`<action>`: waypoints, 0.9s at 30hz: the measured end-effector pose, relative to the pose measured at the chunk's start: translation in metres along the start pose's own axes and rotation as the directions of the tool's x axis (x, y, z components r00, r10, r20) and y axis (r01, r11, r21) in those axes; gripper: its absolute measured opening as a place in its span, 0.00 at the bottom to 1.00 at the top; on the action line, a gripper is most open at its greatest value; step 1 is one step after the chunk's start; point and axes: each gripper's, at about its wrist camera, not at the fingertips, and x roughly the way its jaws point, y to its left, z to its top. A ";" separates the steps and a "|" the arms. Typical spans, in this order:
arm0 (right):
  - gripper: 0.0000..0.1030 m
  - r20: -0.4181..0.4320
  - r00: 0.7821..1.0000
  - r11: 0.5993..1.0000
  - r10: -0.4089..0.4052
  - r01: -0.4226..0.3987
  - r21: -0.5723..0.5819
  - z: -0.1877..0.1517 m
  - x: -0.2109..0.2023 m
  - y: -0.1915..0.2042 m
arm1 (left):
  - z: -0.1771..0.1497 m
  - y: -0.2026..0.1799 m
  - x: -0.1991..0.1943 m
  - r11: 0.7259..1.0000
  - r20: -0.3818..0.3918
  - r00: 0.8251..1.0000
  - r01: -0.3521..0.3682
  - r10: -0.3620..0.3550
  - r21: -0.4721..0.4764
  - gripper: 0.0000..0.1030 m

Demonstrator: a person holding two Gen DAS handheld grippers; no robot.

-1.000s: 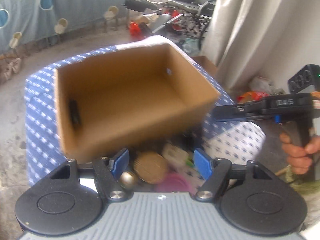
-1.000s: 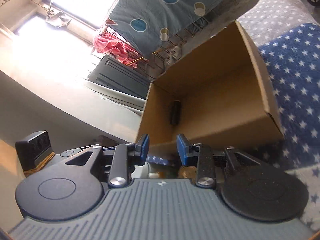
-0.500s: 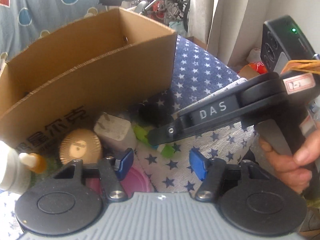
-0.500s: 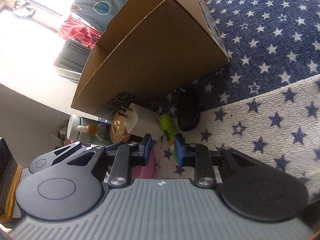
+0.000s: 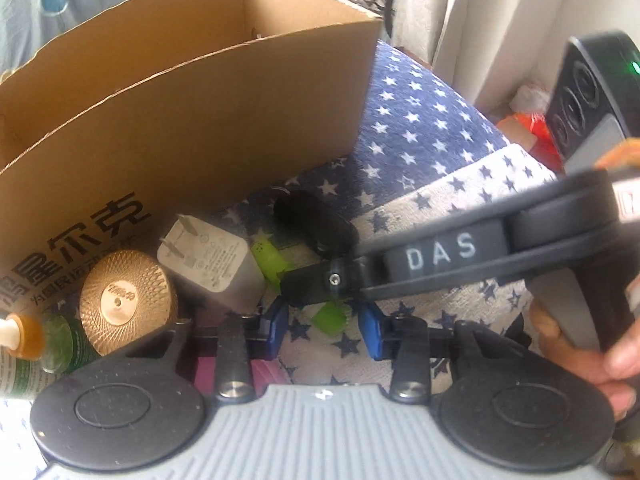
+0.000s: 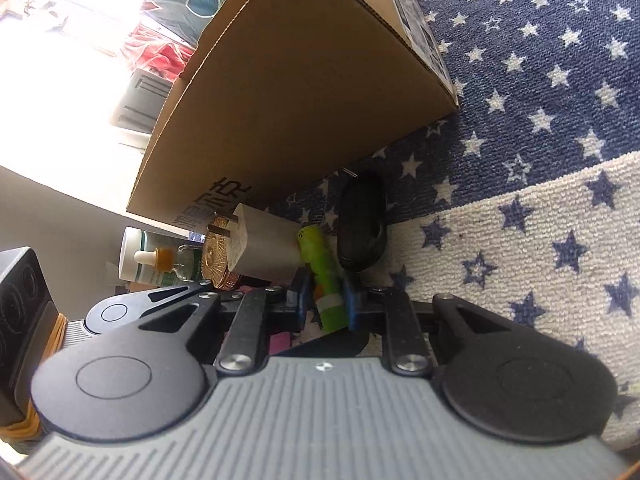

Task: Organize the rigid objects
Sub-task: 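Lower the right gripper onto the green glue stick and close, then carry the green glue stick into the box and release it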

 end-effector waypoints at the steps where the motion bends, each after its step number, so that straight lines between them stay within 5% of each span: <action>1: 0.16 0.001 1.000 1.000 0.001 -0.001 -0.002 0.000 -0.003 0.000 | 0.000 0.001 0.000 1.000 0.003 1.000 0.000 0.000 -0.008 0.33; 14: 0.14 0.048 0.999 1.000 0.015 -0.014 -0.012 -0.020 -0.034 0.020 | -0.015 -0.013 -0.046 0.998 0.087 0.996 0.009 -0.014 0.057 0.27; 21: 0.14 0.133 0.991 0.995 0.018 -0.004 -0.103 -0.020 -0.074 0.063 | -0.006 -0.013 -0.094 0.996 0.214 0.977 -0.017 -0.003 0.088 0.27; 27: 0.14 0.173 0.983 0.976 0.053 -0.015 -0.216 0.011 -0.090 0.115 | 0.024 0.014 -0.128 0.995 0.279 0.959 -0.066 0.043 0.072 0.27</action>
